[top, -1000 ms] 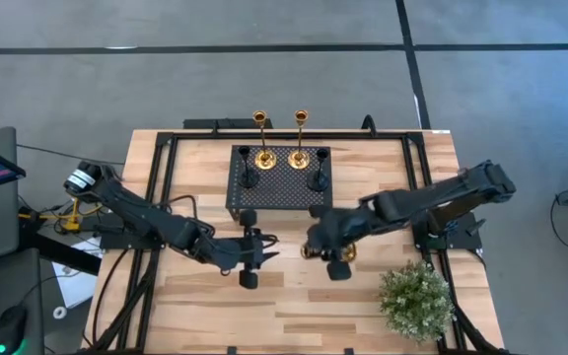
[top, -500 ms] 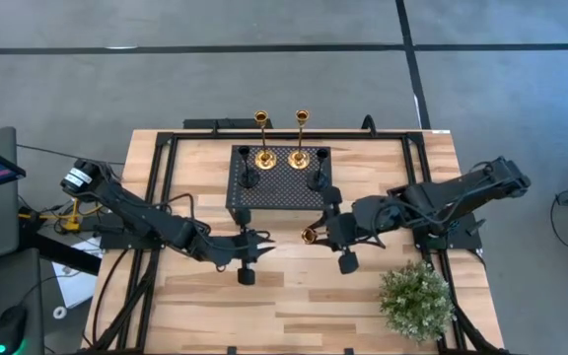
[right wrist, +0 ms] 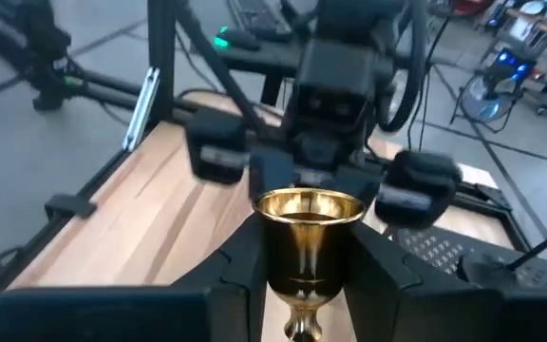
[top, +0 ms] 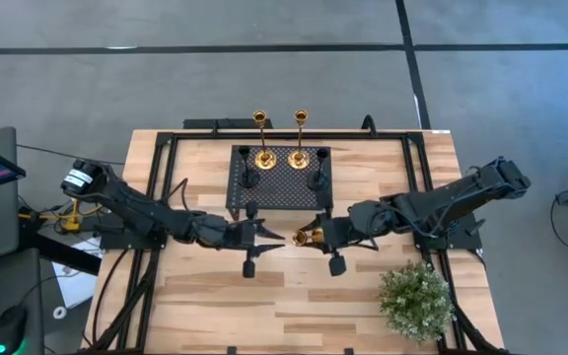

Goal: Pick & Place candle stick holders
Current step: Put the gold candle holder on the shelf

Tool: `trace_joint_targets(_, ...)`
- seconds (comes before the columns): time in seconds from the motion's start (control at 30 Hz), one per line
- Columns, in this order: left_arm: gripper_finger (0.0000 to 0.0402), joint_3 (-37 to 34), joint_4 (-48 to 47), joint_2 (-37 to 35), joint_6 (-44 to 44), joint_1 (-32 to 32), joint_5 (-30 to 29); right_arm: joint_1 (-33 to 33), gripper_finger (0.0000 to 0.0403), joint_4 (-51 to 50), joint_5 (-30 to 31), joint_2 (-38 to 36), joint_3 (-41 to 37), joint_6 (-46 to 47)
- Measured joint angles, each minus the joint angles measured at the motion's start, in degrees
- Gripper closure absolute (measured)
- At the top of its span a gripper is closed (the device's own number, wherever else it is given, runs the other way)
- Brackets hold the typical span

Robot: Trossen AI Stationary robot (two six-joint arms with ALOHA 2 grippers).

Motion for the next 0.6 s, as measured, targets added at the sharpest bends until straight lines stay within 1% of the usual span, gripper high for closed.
trace_joint_targets(0.1, 0.031, 0.0, 1.14, 1.44, 0.49, 0.7, 1.31, -0.61, 0.031, 3.55, -0.02, 0.0, -1.28, 0.27)
trace_joint_targets(0.27, 0.0268, 0.0, 8.11, 5.5, 2.12, 1.51, 3.05, -1.46, 0.031, 13.25, -0.24, -0.02, -4.43, 0.59)
trace_joint_targets(0.4, 0.0234, 0.04, 15.21, 7.58, 2.14, 1.78, 4.96, -1.8, 0.031, 14.09, -0.3, 0.02, -5.5, 3.15)
trace_joint_targets(0.5, 0.0213, 0.04, 17.0, 7.86, 2.16, 1.79, 5.04, -1.55, 0.031, 15.93, -0.23, 0.0, -6.45, 3.89)
trace_joint_targets(0.6, 0.02, 0.04, 18.52, 7.86, 2.14, 2.45, 5.17, -1.28, 0.031, 20.43, -0.25, 0.0, -7.75, 3.59)
